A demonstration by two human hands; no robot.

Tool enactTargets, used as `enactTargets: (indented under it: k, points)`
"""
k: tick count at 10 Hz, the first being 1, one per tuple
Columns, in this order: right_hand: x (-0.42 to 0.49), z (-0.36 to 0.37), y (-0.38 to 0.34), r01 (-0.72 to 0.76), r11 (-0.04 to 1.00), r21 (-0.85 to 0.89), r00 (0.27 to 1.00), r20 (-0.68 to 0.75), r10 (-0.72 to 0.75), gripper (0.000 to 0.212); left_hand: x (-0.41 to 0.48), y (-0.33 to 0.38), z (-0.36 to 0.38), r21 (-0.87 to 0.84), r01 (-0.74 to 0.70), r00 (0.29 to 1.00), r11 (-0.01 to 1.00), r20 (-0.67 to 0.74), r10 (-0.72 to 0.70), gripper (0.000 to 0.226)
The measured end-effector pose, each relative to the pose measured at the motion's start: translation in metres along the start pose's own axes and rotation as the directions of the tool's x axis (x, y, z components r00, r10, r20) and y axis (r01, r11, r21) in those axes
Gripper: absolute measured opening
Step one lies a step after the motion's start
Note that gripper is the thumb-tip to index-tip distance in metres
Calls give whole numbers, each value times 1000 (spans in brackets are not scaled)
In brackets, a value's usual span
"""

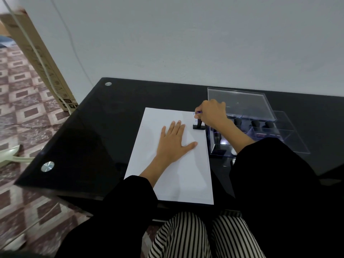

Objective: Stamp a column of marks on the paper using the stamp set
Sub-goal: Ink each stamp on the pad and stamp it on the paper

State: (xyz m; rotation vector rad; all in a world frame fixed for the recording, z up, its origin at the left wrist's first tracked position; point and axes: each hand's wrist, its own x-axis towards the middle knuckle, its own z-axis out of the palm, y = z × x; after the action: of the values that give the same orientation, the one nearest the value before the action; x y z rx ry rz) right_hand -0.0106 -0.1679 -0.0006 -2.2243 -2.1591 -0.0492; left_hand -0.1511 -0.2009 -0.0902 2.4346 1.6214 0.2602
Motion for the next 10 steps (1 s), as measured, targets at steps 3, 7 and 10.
enactTargets:
  k: [3, 7, 10]
  points:
    - [-4, 4, 0, 11, 1000, -21, 1000, -23, -11, 20, 1, -1, 1, 12, -1, 1000, 1000, -16, 1, 80]
    - [-4, 6, 0, 13, 999, -44, 999, -40, -15, 22, 0, 0, 0, 5, 1, 1000, 1000, -15, -1, 79]
    - [-8, 6, 0, 11, 999, -36, 999, -43, -13, 23, 0, 1, 0, 18, 11, 1000, 1000, 7, -11, 80]
